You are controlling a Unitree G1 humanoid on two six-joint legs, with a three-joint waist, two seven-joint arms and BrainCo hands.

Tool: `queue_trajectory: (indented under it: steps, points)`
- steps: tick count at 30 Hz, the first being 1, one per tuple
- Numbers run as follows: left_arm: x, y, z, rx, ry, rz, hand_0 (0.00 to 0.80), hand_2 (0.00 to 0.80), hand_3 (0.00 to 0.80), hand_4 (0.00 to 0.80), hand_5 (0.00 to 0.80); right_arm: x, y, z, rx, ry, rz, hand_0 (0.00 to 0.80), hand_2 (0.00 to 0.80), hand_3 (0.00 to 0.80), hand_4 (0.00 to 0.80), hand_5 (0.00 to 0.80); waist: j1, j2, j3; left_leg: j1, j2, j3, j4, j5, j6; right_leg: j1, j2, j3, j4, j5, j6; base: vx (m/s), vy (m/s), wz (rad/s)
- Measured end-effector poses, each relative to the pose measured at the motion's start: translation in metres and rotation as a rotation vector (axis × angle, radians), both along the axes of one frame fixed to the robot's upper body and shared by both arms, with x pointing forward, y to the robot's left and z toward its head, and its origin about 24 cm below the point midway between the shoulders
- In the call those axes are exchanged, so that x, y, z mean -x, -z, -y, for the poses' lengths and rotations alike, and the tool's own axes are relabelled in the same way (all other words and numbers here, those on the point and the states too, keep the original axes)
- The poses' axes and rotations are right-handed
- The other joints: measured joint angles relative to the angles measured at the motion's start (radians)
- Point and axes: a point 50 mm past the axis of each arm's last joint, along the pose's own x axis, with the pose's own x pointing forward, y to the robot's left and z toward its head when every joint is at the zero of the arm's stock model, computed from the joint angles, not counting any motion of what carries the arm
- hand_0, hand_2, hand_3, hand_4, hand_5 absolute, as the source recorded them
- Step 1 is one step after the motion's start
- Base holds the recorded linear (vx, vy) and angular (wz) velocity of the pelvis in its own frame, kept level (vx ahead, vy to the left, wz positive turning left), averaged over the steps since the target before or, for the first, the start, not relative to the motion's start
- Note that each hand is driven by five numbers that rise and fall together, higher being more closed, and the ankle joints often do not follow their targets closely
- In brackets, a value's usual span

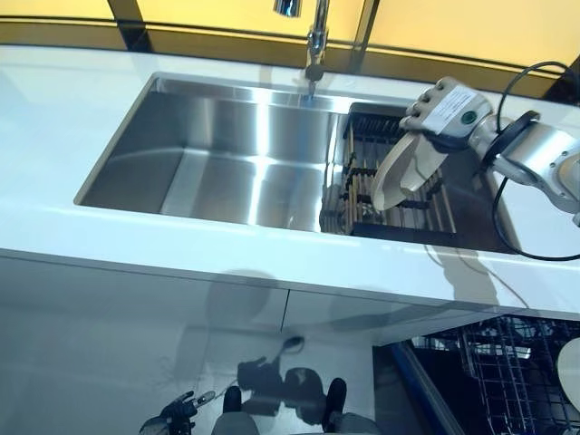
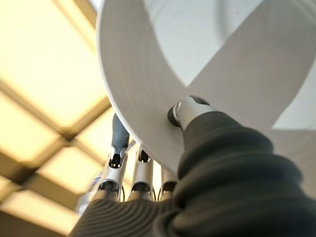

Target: Take plates into dishwasher

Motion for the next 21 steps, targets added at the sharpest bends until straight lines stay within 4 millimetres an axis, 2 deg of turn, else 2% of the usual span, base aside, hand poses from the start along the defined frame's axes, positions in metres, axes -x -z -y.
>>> queue_trajectory:
  steps: [1,3,6,8,10,12,15,19,21]
  points:
    - [0.003,0.001,0.0,-0.003,0.002,-0.01,0.0,0.0,0.0,0.0,0.0,0.001,-0.006,0.005,-0.045,0.024,0.021,0.8,0.8,0.8,0.8,0.8,-0.016,-0.008,-0.007,0.009,0.0,0.006,0.0,0.0,0.0,0.004,0.001,0.006,0.0,0.001,0.0,0.059,0.022,-0.22]
    - [0.006,0.002,0.0,-0.002,0.0,-0.018,0.0,0.0,0.0,0.0,0.0,0.003,-0.016,0.013,-0.115,0.072,0.057,0.8,0.8,0.8,0.8,0.8,-0.019,-0.019,-0.022,0.025,0.001,0.031,-0.001,-0.001,0.0,0.007,0.004,0.023,-0.001,0.003,-0.001,0.065,0.021,-0.27]
    - [0.007,0.002,0.0,-0.005,0.0,-0.022,0.0,0.0,0.0,0.0,0.0,0.006,-0.031,0.029,-0.225,0.165,0.103,0.8,0.8,0.8,0.8,0.8,-0.063,-0.029,-0.045,0.053,0.008,0.074,-0.001,-0.007,-0.002,0.016,0.014,0.052,-0.003,0.005,-0.003,0.062,0.015,-0.27]
    - [0.008,0.003,0.001,-0.005,0.002,-0.029,0.0,0.0,0.0,0.0,0.0,0.01,-0.039,0.041,-0.291,0.226,0.124,0.8,0.8,0.8,0.8,0.8,-0.068,-0.027,-0.057,0.077,0.013,0.103,-0.002,-0.014,-0.004,0.022,0.022,0.076,-0.004,0.006,-0.006,0.025,0.011,-0.38]
    - [0.01,0.003,0.001,-0.011,0.02,-0.04,0.0,0.0,0.0,0.0,0.0,0.013,-0.044,0.054,-0.352,0.295,0.137,0.8,0.8,0.8,0.8,0.8,-0.095,-0.025,-0.075,0.088,0.016,0.123,-0.002,-0.018,-0.005,0.022,0.028,0.095,-0.005,0.007,-0.006,0.009,0.013,-0.3]
    - [0.011,0.004,0.001,-0.019,0.04,-0.052,0.0,0.0,0.0,0.0,0.0,0.016,-0.047,0.068,-0.41,0.36,0.142,0.8,0.8,0.8,0.8,0.8,-0.102,-0.021,-0.086,0.099,0.018,0.143,-0.002,-0.02,-0.005,0.021,0.033,0.11,-0.005,0.006,-0.005,0.009,0.014,-0.22]
    - [0.013,0.006,0.006,-0.017,0.069,-0.071,0.0,0.0,0.0,0.0,0.0,0.02,-0.049,0.089,-0.501,0.477,0.138,0.8,0.8,0.8,0.8,0.8,-0.138,-0.009,-0.112,0.106,0.018,0.166,-0.002,-0.023,-0.006,0.014,0.037,0.132,-0.005,0.01,-0.005,0.016,0.013,-0.22]
    - [0.018,0.009,0.011,-0.009,0.106,-0.105,0.0,0.0,0.0,0.0,0.0,0.026,-0.051,0.108,-0.631,0.576,0.118,0.8,0.8,0.8,0.8,0.8,-0.158,0.002,-0.126,0.111,0.019,0.2,-0.002,-0.025,-0.008,-0.004,0.046,0.165,-0.005,0.019,-0.007,0.014,0.009,-0.26]
    - [0.019,0.01,0.012,-0.009,0.125,-0.117,0.0,0.0,0.0,0.0,0.0,0.028,-0.046,0.115,-0.69,0.615,0.088,0.8,0.8,0.8,0.8,0.8,-0.176,0.002,-0.127,0.115,0.02,0.221,-0.002,-0.026,-0.009,-0.011,0.051,0.184,-0.005,0.023,-0.009,0.017,0.02,-0.29]
